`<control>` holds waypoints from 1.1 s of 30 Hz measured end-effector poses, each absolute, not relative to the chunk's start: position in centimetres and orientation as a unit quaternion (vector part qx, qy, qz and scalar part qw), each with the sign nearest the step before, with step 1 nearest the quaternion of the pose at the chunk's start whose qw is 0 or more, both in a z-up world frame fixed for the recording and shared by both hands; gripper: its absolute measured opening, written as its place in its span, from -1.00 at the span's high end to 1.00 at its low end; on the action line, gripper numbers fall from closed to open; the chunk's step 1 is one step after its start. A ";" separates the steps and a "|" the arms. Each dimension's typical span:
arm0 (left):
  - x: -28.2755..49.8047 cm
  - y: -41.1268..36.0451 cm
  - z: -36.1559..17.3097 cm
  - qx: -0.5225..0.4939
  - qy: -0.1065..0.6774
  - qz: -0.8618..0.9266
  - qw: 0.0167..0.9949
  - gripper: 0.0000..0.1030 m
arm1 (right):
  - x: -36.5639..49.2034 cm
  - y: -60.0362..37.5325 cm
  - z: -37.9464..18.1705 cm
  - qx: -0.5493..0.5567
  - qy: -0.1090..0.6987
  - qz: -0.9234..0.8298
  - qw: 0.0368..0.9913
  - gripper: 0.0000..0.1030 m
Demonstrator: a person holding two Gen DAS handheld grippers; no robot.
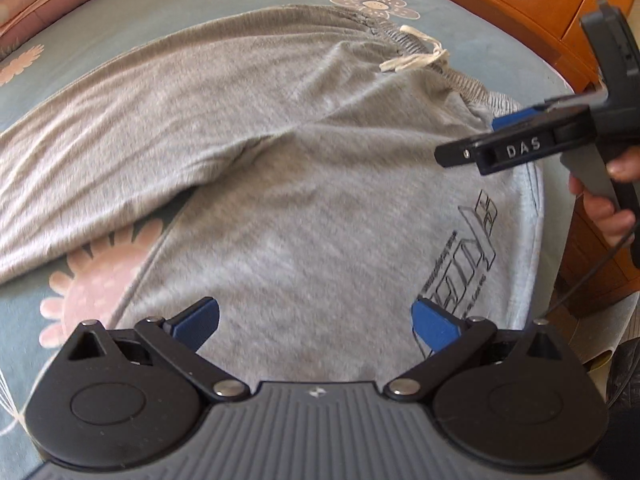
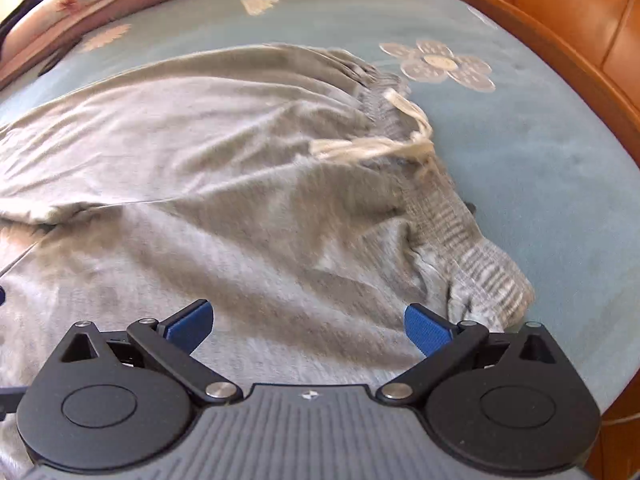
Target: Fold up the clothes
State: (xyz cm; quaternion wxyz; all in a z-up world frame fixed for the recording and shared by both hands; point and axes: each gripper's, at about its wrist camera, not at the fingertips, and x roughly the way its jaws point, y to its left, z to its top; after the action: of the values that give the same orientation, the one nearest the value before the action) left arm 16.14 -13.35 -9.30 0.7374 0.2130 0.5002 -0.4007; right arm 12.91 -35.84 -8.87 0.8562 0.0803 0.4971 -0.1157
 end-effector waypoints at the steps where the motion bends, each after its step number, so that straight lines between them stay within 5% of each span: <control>1: 15.5 -12.5 -9.5 0.218 0.494 -0.400 0.740 -0.98 | 13.1 -34.6 -9.0 0.066 0.500 -0.094 0.858 -1.00; 10: 10.5 -6.1 -11.9 0.287 0.437 -0.428 0.737 -0.98 | 9.8 -30.6 -11.5 0.027 0.546 -0.042 0.836 -1.00; 20: 9.1 -2.1 -11.9 0.272 0.464 -0.414 0.735 -0.98 | 7.2 -27.3 -11.7 -0.065 0.632 0.023 0.772 -1.00; 33: 9.7 3.4 -11.5 0.215 0.531 -0.340 0.746 -0.98 | 13.4 -18.2 -8.0 -0.088 0.557 0.114 0.818 -1.00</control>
State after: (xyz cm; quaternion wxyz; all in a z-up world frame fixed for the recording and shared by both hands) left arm 9.73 3.38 -11.53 0.7458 0.2147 0.5308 -0.3403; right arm 13.41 -18.20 -8.02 0.8177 -0.0880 0.5574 0.1136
